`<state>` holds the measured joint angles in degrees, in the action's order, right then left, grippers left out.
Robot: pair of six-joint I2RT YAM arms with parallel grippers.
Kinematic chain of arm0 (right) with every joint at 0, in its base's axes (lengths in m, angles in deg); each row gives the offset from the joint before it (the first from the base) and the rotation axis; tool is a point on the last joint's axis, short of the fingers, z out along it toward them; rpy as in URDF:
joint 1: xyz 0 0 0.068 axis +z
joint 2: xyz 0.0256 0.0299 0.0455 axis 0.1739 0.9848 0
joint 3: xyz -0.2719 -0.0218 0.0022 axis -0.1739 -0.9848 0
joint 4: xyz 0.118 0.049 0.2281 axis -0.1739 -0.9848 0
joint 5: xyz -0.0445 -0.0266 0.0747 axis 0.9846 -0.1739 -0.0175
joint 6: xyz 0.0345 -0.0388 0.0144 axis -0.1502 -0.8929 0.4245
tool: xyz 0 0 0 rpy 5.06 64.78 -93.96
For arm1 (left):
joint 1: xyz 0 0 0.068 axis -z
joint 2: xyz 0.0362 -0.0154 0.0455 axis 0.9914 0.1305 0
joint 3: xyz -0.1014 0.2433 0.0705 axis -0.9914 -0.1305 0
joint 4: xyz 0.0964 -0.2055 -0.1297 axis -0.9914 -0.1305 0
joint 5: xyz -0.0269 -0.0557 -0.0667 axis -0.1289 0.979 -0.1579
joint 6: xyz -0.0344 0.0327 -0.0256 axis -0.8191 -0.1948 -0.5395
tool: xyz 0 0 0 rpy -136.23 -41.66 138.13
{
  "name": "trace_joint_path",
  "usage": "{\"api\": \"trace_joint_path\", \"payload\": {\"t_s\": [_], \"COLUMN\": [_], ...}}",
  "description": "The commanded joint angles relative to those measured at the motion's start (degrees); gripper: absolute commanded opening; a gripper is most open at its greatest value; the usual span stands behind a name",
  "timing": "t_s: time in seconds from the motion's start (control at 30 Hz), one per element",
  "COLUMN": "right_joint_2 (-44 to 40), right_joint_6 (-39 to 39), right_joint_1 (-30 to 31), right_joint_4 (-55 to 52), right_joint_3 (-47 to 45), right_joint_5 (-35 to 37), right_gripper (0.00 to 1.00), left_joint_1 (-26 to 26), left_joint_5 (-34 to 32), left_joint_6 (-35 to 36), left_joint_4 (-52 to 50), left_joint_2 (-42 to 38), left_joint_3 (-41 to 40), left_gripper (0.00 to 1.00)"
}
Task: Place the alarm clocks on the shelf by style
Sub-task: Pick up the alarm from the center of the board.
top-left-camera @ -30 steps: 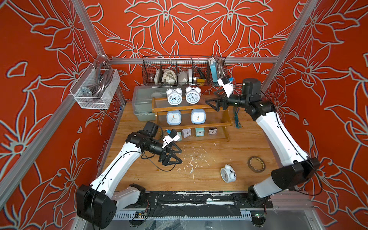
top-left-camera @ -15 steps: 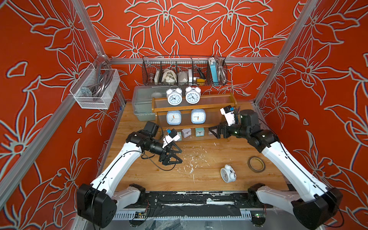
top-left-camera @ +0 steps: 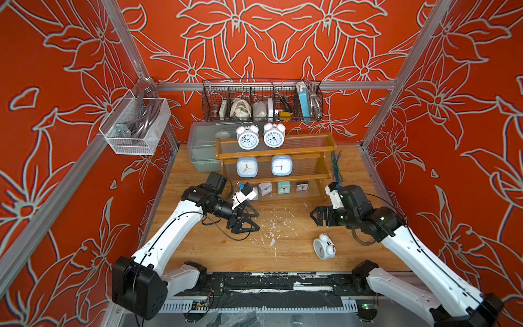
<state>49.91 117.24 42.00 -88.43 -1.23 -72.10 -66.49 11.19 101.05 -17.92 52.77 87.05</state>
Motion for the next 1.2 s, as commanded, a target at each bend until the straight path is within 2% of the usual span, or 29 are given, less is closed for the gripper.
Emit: {"api": "trace_joint_path", "payload": {"t_s": [0.0, 0.2, 0.4, 0.77, 1.0, 1.17], "right_joint_2": [-1.14, 0.12, 0.02, -0.04, 0.32, 1.52], "right_joint_6": [4.72, 5.72, 6.60, 7.95, 8.04, 8.29], "right_joint_1": [1.65, 4.83, 8.65, 10.34, 11.44, 12.19], "right_joint_4": [-9.95, -16.23, -13.01, -8.10, -5.40, -4.53], "right_joint_3": [-0.36, -2.66, -6.82, -10.84, -12.26, -13.04], "right_joint_5": [5.96, 5.98, 4.10, 4.37, 3.25, 2.92], "right_gripper": [1.00, 1.00, 1.00, 0.99, 0.72, 0.63], "left_joint_1": [-0.10, -0.10, -0.15, -0.12, -0.10, -0.11], "left_joint_5": [0.56, 0.40, 0.44, 0.13, 0.09, 0.07], "left_joint_6": [0.39, 0.45, 0.39, -0.02, -0.22, -0.23], "left_joint_4": [0.46, 0.70, 1.06, 1.39, 1.57, 1.67], "left_joint_2": [0.64, 1.34, 2.15, 2.33, 2.42, 2.43], "left_joint_3": [-1.02, -1.03, -1.14, -1.31, -1.36, -1.35], "left_gripper": [0.79, 0.79, 0.79, 0.79, 0.79, 0.79]}}
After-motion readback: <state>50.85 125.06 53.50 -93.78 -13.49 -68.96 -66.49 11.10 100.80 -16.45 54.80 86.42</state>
